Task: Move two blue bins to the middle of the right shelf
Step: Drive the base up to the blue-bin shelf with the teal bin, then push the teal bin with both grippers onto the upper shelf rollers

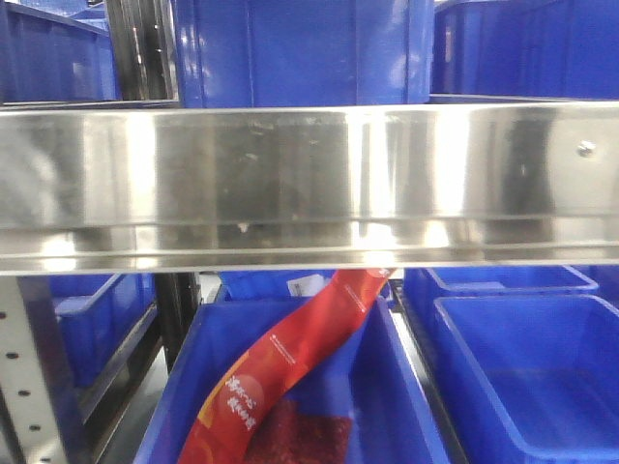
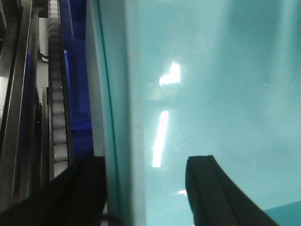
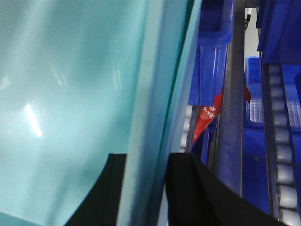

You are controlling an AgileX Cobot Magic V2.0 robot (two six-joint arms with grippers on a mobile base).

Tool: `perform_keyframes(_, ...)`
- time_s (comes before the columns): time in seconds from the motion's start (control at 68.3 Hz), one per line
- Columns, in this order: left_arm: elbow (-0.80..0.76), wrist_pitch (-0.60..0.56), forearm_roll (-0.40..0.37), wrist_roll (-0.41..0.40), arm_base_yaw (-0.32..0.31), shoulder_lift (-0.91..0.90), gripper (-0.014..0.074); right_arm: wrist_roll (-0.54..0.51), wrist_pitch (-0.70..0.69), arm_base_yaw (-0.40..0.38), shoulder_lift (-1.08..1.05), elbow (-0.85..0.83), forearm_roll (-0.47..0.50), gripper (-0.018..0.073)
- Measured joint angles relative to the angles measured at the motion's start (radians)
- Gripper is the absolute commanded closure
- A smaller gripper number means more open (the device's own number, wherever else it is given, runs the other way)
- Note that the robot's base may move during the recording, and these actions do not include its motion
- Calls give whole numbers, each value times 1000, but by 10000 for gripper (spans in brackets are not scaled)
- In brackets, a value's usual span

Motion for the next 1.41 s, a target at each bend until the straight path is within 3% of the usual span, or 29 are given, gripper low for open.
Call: perform_keyframes(1.406, 0, 0, 0, 0, 0, 0, 707, 0, 0, 0, 0, 0, 0, 715)
